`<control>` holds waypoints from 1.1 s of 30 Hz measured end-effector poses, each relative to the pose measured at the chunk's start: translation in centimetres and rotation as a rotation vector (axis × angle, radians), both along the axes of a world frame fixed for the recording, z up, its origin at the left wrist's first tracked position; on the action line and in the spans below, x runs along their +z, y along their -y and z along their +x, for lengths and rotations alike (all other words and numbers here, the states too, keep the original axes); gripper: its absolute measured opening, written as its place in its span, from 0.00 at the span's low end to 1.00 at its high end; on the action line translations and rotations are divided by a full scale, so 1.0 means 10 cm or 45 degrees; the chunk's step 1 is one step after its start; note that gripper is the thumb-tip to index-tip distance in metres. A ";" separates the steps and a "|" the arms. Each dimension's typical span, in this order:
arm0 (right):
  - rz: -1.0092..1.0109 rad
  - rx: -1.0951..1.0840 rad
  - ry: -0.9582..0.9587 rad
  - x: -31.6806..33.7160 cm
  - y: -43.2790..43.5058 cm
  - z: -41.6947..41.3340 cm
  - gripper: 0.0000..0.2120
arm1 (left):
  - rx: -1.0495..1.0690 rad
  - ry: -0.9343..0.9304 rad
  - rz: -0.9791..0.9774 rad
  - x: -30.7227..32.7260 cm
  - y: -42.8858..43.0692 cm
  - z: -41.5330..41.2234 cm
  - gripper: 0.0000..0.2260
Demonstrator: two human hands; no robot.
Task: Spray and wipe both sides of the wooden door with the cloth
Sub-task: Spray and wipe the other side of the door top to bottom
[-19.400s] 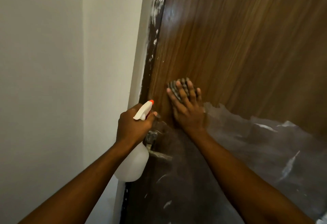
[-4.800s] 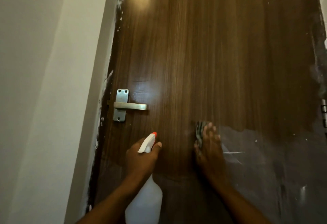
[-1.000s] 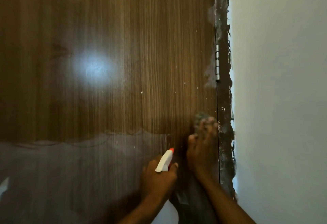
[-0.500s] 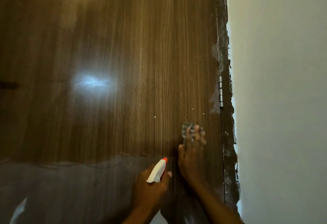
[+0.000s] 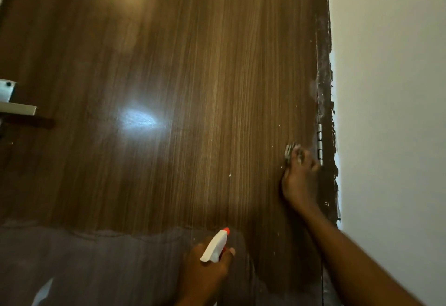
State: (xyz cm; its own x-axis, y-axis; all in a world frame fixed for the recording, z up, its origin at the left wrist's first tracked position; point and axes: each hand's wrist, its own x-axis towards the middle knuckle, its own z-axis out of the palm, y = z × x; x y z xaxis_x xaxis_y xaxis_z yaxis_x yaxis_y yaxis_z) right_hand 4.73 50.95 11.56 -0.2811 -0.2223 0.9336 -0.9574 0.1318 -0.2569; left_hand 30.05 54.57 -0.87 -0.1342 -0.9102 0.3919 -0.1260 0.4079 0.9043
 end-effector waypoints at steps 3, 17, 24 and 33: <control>0.039 -0.085 0.153 0.62 -0.06 -0.11 0.26 | -0.037 0.014 -0.128 0.00 0.05 0.03 0.09; -0.134 0.189 0.100 -1.56 0.20 0.75 0.24 | 0.177 -0.042 -0.301 -0.58 0.09 0.46 0.19; 0.122 0.341 -0.747 -2.29 0.36 1.06 0.28 | 0.205 -0.076 -0.321 -0.55 0.23 0.66 0.23; -0.196 0.231 -0.031 -1.72 0.57 1.61 0.27 | 0.330 -0.010 -0.145 -0.60 0.36 0.88 0.23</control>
